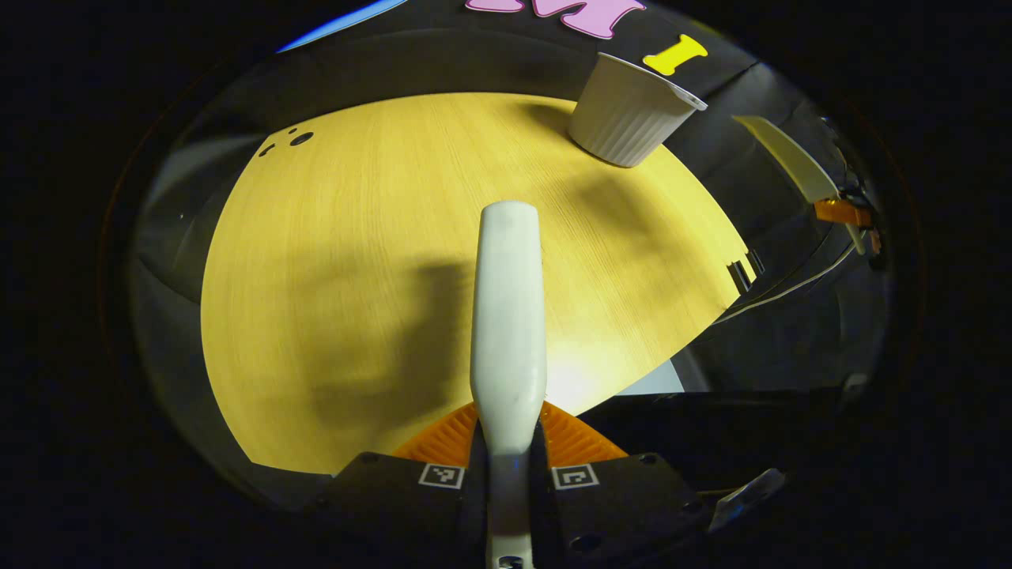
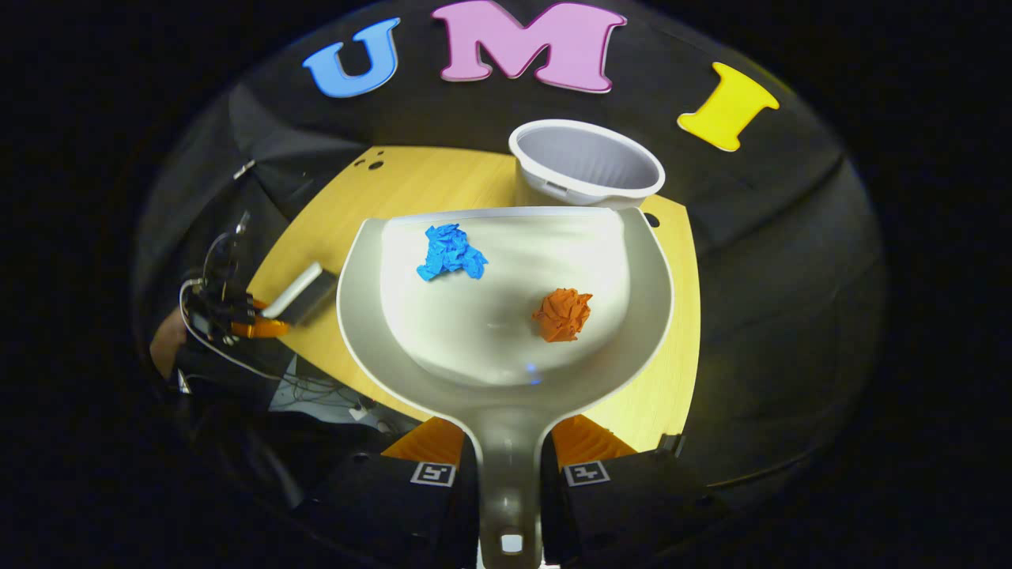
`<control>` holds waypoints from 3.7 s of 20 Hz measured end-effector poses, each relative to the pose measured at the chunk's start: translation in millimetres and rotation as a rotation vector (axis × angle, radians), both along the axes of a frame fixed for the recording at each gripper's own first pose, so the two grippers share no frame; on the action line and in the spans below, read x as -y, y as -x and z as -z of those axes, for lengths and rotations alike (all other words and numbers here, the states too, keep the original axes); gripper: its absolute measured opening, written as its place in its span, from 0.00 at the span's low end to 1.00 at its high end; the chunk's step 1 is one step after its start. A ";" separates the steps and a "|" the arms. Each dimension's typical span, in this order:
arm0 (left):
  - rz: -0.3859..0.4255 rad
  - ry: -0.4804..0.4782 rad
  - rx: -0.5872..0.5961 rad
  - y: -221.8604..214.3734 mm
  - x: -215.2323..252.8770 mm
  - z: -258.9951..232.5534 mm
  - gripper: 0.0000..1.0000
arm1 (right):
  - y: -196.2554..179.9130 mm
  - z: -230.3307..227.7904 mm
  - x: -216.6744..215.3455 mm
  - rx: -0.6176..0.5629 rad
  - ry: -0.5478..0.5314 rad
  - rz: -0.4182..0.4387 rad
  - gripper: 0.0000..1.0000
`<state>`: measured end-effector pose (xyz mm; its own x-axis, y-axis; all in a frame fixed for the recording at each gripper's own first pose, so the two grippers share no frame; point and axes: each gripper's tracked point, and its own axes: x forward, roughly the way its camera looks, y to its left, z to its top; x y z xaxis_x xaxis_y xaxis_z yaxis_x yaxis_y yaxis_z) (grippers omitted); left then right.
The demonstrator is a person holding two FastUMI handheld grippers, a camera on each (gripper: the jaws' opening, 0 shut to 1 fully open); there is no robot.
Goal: Pick up the small broom and dustpan from the desktop, sweep the trash into the dustpan with the broom, and then empty the trash into the garbage bin.
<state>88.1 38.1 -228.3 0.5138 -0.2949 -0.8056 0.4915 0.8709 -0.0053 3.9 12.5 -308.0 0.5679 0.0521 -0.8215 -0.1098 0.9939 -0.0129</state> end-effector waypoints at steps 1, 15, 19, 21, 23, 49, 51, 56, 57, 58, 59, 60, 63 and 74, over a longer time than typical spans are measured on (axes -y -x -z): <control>-0.010 0.019 -0.004 1.4 -4.3 -0.7 0.26 | -0.2 3.3 2.2 0.018 0.009 0.003 0.35; -0.131 0.078 0.031 -13.4 -46.3 -26.5 0.26 | -3.9 8.9 8.1 0.154 0.159 0.174 0.35; -0.139 0.069 0.042 -24.8 -48.7 -35.0 0.26 | -4.6 5.7 14.6 0.167 0.301 0.286 0.35; -0.141 0.073 0.045 -28.3 -44.2 -37.8 0.24 | -5.4 1.9 16.5 0.158 0.318 0.321 0.31; -0.134 0.071 0.059 -34.7 -39.8 -43.3 0.24 | -4.8 1.0 22.9 0.153 0.377 0.313 0.35; -0.130 0.126 0.038 -15.1 -18.9 -27.7 0.27 | -30.4 -63.1 41.8 0.309 1.513 -0.293 0.31; -0.143 0.122 0.039 -13.2 -22.7 -25.8 0.26 | -31.1 -65.2 38.3 0.309 1.566 -0.314 0.34; -0.171 0.121 0.054 -10.2 -22.7 -26.5 0.26 | -31.0 -59.4 46.9 0.277 1.488 -0.292 0.35; -0.176 0.121 0.057 -10.2 -22.5 -27.1 0.26 | -31.6 -59.3 48.0 0.276 1.469 -0.281 0.38; -0.180 0.122 0.058 -9.8 -22.6 -27.6 0.26 | -31.4 -59.1 49.3 0.276 1.446 -0.265 0.35; -0.186 0.126 0.067 -11.0 -23.0 -30.2 0.27 | -30.9 -58.0 50.8 0.278 1.411 -0.247 0.38; -0.190 0.130 0.074 -13.1 -23.3 -33.0 0.25 | -31.6 -55.6 51.5 0.277 1.363 -0.229 0.35; -0.209 0.136 0.106 -21.0 -27.1 -46.3 0.26 | -28.7 -49.6 53.0 0.272 1.172 -0.134 0.38; -0.352 0.175 0.199 -40.5 -64.3 -72.6 0.27 | -8.6 -86.8 58.8 0.412 0.501 0.177 0.35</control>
